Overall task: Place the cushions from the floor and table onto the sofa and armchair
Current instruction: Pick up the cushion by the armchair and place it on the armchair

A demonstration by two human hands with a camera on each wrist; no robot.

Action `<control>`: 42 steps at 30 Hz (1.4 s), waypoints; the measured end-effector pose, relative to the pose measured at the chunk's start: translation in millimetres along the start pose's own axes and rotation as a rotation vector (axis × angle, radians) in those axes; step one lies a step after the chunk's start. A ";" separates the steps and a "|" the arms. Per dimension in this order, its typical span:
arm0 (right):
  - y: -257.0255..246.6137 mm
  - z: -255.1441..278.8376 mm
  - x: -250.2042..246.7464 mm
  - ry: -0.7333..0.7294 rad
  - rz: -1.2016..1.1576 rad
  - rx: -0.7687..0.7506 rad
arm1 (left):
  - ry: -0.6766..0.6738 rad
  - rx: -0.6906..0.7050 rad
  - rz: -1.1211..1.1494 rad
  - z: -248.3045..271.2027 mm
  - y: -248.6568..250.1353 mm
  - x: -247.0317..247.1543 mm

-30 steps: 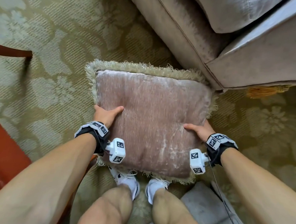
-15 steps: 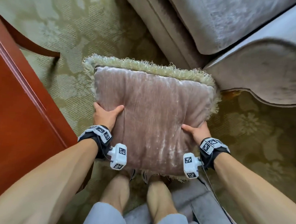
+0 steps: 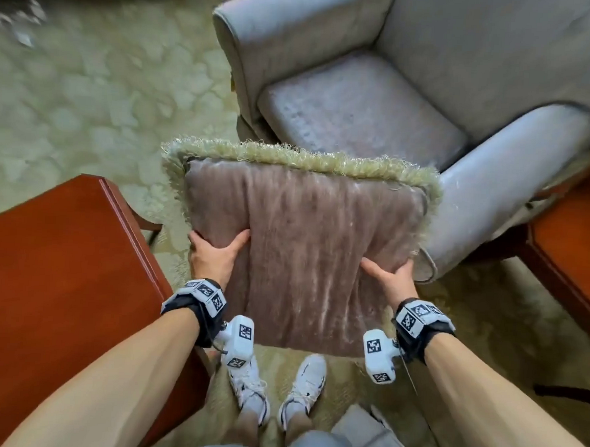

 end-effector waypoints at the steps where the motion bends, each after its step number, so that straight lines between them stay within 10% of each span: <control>1: -17.9 10.4 -5.4 0.015 -0.003 -0.017 | 0.005 0.017 0.017 9.8 15.9 -9.3; 15: -236.2 71.3 -63.6 0.131 -0.193 -0.209 | 0.011 0.291 0.137 81.0 238.8 -76.4; 30: -370.8 -67.9 22.5 0.248 -0.270 -0.258 | -0.079 0.382 0.139 -90.9 416.9 -46.4; 42: -399.0 -166.6 -3.6 0.389 -0.379 -0.148 | -0.229 0.527 -0.115 -168.1 543.2 63.4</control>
Point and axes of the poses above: each hand's wrist, its own z-axis away from the middle knuckle, its own x-axis out of the palm, y = z × x, the point moved 4 cm from there along -z, towards the middle knuckle, and after that the axes turned 11 degrees about -z, right-handed, at the moved point
